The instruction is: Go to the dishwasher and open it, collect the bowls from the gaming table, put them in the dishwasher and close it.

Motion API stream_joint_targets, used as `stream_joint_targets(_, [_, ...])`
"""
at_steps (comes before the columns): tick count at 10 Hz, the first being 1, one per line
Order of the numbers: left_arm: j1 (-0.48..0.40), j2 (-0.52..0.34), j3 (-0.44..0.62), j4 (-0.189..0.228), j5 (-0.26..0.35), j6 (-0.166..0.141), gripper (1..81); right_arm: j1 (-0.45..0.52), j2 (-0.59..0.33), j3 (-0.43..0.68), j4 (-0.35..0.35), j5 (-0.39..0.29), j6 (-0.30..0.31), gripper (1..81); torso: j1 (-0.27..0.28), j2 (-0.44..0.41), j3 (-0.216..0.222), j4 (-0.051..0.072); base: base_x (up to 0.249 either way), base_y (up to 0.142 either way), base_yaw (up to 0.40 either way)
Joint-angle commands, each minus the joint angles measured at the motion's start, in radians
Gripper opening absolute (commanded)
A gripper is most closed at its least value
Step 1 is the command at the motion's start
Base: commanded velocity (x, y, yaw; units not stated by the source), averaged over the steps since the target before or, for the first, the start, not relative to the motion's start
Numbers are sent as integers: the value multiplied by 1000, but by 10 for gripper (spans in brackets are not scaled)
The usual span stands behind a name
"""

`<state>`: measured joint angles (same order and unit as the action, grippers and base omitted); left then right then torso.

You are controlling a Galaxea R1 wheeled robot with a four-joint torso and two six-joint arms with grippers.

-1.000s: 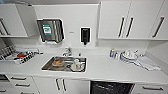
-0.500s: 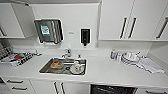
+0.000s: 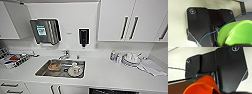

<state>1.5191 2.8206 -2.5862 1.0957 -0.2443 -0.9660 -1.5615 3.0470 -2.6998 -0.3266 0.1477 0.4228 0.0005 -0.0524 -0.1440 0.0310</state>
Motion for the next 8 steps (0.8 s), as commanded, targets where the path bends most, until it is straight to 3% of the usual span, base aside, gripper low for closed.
stream_joint_targets(1, [-27, -24, -2, 4, 29, 1, 10, 28, 11, 6, -11, -48, -2, 10, 0, 0, 0, 0, 0, 0, 0])
stream_joint_targets(4, [-27, -29, 1, 3, 23, -5, 10, 28, -3, 14, 1, -34, -1, 10, 0, 0, 0, 0, 0, 0, 0])
stream_joint_targets(6, [-27, -52, 3, 1, -66, -13, 10, 31, -38, 69, 1, -33, 8, 10, 0, 0, 0, 0, 0, 0, 0])
stream_joint_targets(8, [-27, -75, 15, 15, -93, -54, 10, 34, -104, 170, 1, -33, 10, 10, 0, 0, 0, 0, 0, 0, 0])
